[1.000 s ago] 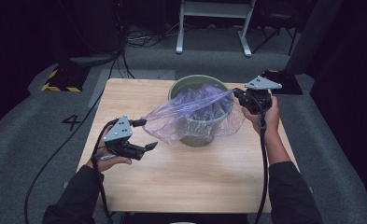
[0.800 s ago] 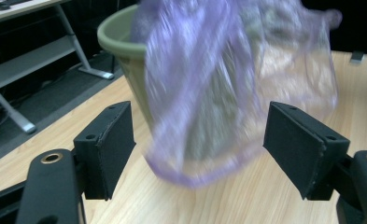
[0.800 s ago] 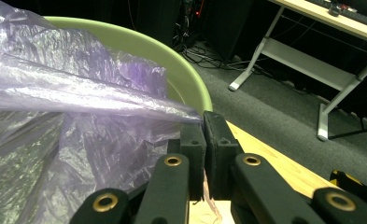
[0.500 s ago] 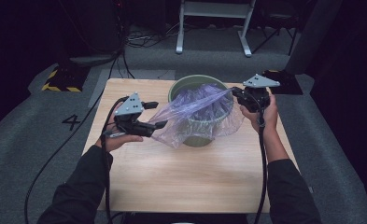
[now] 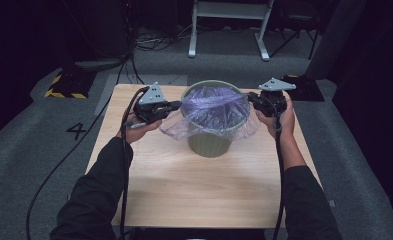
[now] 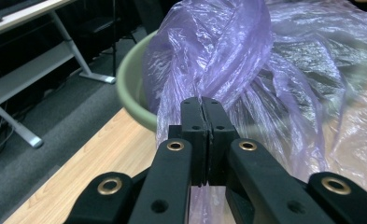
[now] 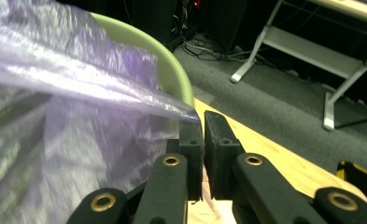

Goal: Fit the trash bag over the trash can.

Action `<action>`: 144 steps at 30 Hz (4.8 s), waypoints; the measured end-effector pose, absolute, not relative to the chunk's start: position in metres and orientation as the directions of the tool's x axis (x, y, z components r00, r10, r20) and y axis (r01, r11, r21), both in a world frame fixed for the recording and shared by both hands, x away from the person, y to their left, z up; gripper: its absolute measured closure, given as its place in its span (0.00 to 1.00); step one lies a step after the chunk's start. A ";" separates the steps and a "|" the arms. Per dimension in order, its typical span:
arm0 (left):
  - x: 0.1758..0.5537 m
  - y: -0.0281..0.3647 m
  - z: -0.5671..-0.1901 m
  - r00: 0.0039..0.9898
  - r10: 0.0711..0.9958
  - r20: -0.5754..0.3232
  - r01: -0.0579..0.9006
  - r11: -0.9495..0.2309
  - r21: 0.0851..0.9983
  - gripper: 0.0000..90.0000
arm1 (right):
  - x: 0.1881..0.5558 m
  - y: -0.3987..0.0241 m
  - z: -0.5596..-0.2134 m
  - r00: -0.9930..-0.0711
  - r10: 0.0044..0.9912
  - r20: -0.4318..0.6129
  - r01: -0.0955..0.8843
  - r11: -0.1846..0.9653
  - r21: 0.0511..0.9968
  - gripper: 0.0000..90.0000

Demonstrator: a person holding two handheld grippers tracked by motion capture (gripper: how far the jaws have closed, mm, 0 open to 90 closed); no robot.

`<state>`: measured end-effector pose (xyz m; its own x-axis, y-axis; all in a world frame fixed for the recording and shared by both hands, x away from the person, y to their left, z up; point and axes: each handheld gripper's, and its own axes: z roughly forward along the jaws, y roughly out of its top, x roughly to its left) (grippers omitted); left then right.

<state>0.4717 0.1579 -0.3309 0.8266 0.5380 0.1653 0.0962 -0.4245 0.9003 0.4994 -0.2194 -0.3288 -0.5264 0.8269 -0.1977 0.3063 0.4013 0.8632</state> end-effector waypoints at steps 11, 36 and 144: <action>0.504 0.155 -0.350 0.797 0.603 0.044 0.220 -0.358 0.907 0.99 | 0.516 -0.231 -0.347 -0.516 0.847 -0.127 0.394 0.366 0.843 0.96; 0.474 0.186 -0.337 0.785 0.619 0.019 0.196 -0.278 0.940 0.23 | 0.509 -0.240 -0.357 -0.532 0.844 -0.067 0.397 0.318 0.861 0.98; 0.503 0.169 -0.332 0.795 0.591 0.135 0.199 -0.465 0.863 0.72 | 0.478 -0.261 -0.316 -0.634 0.772 -0.050 0.281 0.289 0.915 0.41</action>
